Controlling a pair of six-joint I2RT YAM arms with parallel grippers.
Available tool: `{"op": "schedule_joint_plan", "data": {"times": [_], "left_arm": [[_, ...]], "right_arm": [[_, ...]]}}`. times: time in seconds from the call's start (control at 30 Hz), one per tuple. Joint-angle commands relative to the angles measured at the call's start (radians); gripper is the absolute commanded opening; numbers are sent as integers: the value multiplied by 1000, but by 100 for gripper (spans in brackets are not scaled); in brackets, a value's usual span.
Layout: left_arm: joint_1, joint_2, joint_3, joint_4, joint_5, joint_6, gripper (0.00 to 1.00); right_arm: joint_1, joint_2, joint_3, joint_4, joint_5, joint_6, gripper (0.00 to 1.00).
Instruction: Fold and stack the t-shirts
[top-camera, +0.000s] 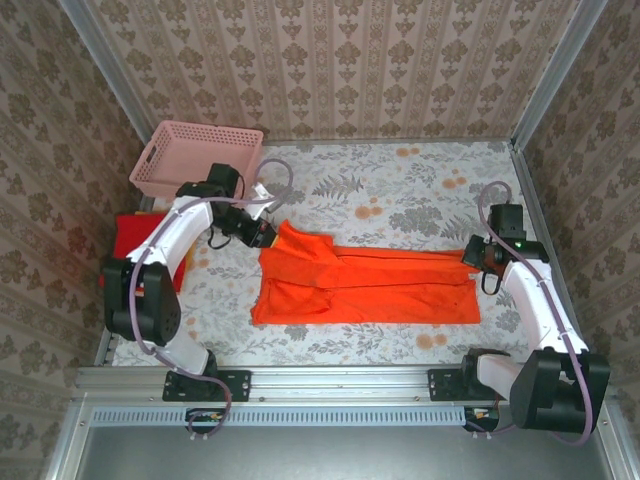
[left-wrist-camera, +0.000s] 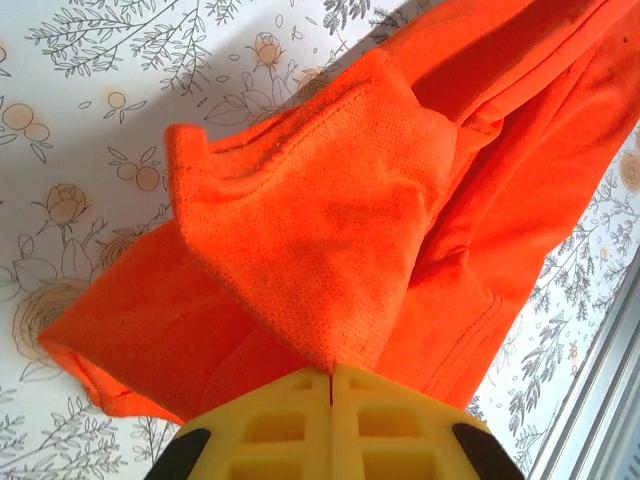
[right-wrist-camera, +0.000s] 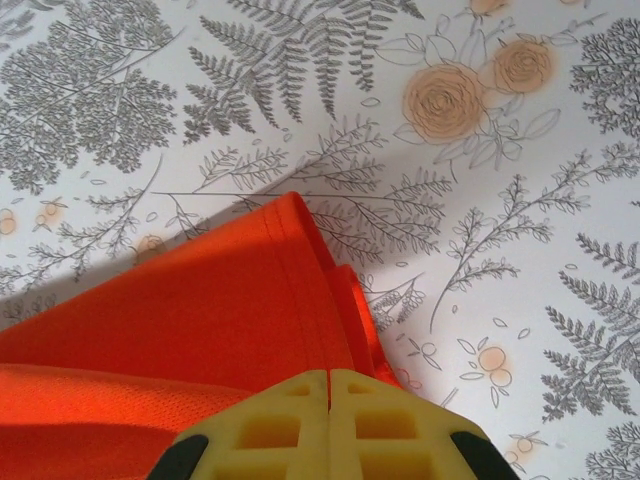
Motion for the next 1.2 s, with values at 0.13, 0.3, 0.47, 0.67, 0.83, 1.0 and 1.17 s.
{"op": "schedule_joint_plan", "data": {"times": [0.13, 0.3, 0.47, 0.67, 0.83, 1.0, 1.17], "left_arm": [[11, -81, -56, -46, -27, -25, 0], [11, -111, -83, -63, -49, -35, 0], [9, -122, -97, -84, -46, -49, 0], [-1, -101, -121, -112, -94, -38, 0], [-16, -50, -124, -140, -111, -41, 0], [-27, -67, -130, -151, -90, -40, 0], [-35, -76, -131, -192, -108, -35, 0]], "right_arm": [[-13, -5, -18, -64, 37, 66, 0], [-15, -32, -29, -85, 38, 81, 0], [-15, -32, -51, -94, 33, 103, 0], [-16, -25, -70, -94, 19, 118, 0], [-18, -2, -82, -117, 32, 124, 0], [-18, 31, -78, -126, 52, 142, 0], [-18, 27, -67, -146, 56, 148, 0]]}}
